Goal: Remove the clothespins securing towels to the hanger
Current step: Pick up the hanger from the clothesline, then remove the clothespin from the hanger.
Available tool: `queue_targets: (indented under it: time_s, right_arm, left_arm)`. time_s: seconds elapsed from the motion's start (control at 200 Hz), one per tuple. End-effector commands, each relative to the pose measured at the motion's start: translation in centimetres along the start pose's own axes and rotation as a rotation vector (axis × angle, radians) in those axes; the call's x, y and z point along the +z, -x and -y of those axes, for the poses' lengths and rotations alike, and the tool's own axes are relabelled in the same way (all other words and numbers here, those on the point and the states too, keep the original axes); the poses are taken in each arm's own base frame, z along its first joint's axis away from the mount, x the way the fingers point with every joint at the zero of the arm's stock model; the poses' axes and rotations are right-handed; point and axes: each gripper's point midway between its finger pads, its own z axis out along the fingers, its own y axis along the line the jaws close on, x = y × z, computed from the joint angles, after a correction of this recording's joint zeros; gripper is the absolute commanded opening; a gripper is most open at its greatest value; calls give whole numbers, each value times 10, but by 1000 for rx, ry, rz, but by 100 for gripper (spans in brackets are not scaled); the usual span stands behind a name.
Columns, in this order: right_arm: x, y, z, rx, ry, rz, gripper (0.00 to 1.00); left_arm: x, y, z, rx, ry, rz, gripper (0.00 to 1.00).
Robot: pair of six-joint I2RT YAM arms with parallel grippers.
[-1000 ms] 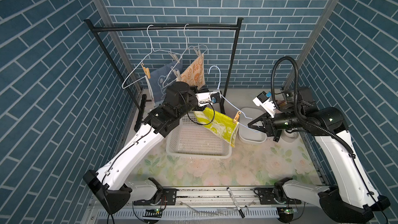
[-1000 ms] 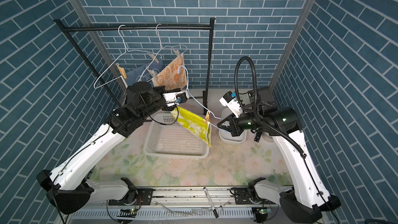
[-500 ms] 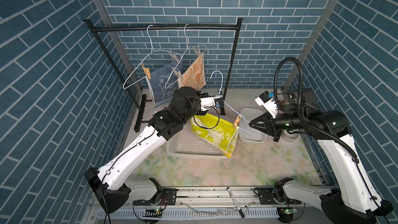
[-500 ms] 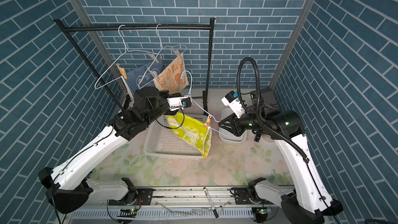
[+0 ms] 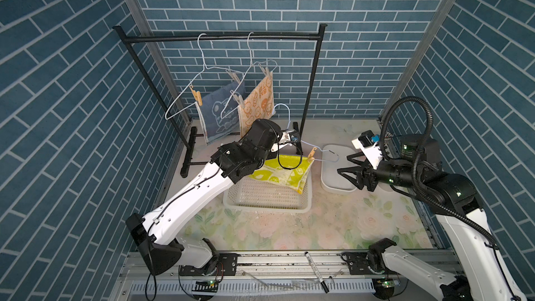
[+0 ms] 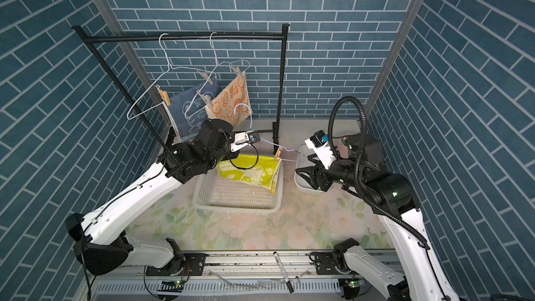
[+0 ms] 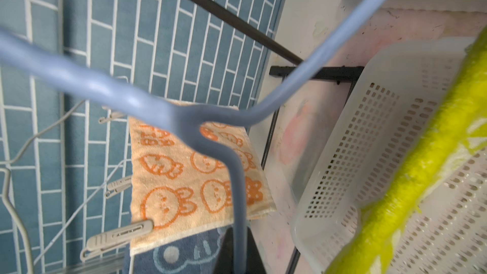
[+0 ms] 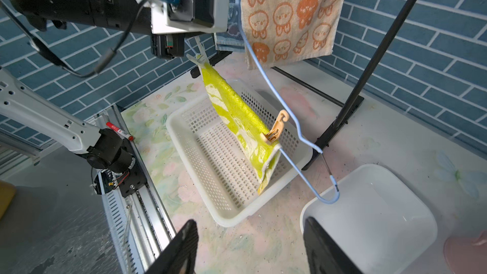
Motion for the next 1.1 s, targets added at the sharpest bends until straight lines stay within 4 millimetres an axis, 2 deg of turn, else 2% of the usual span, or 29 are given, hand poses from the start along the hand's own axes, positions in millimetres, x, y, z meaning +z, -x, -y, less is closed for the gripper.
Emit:
queue_targets:
  time_s: [0.0, 0.17, 0.41, 0.645, 0.755, 1.095]
  right_arm:
    - [10, 6, -2, -172, 34, 62, 64]
    - [32, 0, -3, -288, 87, 113, 66]
    - [71, -1, 2, -348, 142, 188, 72]
    - [119, 2, 11, -407, 136, 243, 72]
    - [132, 2, 15, -419, 137, 260, 72]
    - [169, -26, 14, -410, 176, 259, 73]
  left_arm:
    - [-13, -20, -5, -114, -2, -108, 0]
    - [-20, -25, 3, -194, -60, -124, 0]
    - [-27, -27, 9, -258, -84, -89, 0]
    - [-21, -34, 25, -254, -106, -103, 0]
    - [-17, -37, 34, -250, -121, -103, 0]
    - [-8, -42, 51, -309, -157, -76, 0]
